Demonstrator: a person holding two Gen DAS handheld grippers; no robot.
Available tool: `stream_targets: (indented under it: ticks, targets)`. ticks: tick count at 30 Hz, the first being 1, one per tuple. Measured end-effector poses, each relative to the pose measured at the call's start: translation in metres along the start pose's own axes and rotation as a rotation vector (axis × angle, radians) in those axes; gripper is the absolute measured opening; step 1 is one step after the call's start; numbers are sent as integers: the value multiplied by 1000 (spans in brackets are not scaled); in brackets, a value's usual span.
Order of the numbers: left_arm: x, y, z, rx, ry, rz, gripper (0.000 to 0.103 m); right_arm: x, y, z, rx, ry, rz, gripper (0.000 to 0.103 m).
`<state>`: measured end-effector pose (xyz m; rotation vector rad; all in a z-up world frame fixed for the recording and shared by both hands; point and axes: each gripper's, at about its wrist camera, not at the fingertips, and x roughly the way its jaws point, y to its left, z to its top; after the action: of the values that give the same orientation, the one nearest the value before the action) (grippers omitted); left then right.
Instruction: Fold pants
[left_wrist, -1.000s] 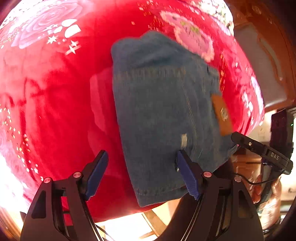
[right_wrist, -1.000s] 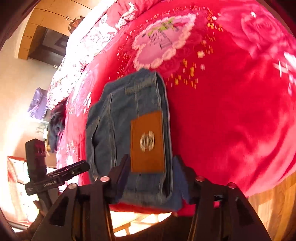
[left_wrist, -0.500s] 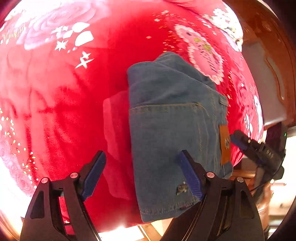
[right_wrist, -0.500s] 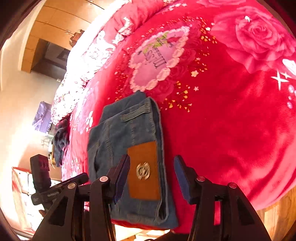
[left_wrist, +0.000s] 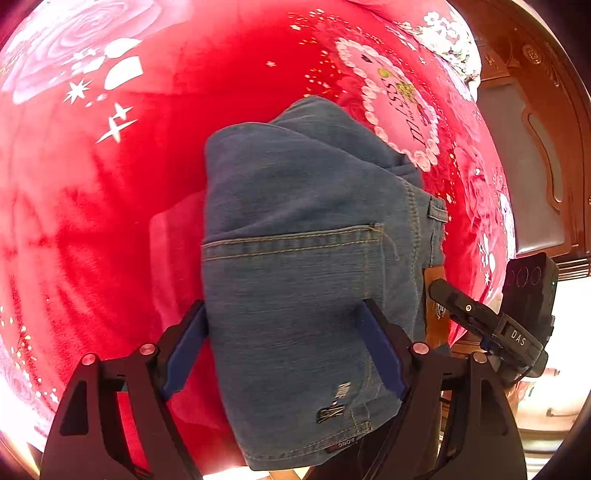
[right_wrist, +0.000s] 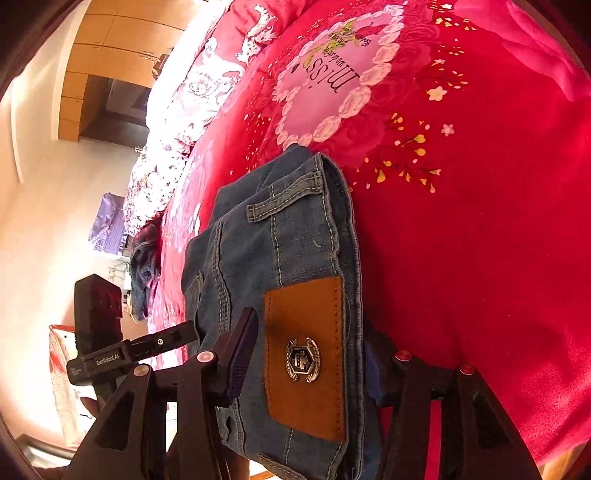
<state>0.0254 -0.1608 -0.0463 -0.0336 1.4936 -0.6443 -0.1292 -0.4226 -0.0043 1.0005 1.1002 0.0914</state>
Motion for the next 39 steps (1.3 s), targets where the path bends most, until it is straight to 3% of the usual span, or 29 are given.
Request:
stream_targets:
  ticks: [10, 12, 14, 16, 19, 22, 27, 34, 37, 38, 39]
  targets:
    - [1, -1, 2, -22, 15, -19, 81, 7, 9, 3, -3, -9, -38, 54]
    - [-4, -3, -1, -6, 2, -25, 81, 7, 21, 0, -36, 24, 5, 54]
    - [-4, -4, -2, -5, -7, -18, 80, 5, 34, -4, -125, 27, -35, 53]
    - [1, -4, 1, -12, 5, 15, 74, 14, 40, -5, -206, 64, -182, 44]
    - [-5, -1, 2, -44, 6, 10, 63, 16, 58, -5, -246, 57, -250, 40]
    - [-16, 8, 1, -69, 6, -31, 50, 11, 77, -8, -297, 37, -229, 40]
    - [-31, 31, 9, -137, 23, -98, 40, 5, 74, 6, -189, 31, -129, 39]
    - [-95, 50, 50, -150, -164, -13, 40, 37, 143, 43, -265, 32, -64, 39]
    - [-126, 67, 78, -165, -270, 45, 42, 50, 186, 73, -328, -41, -56, 42]
    - [-136, 72, 85, -171, -304, 98, 43, 53, 196, 79, -348, -79, -91, 43]
    - [-142, 77, 88, -171, -337, 143, 50, 58, 208, 88, -380, -128, -186, 50]
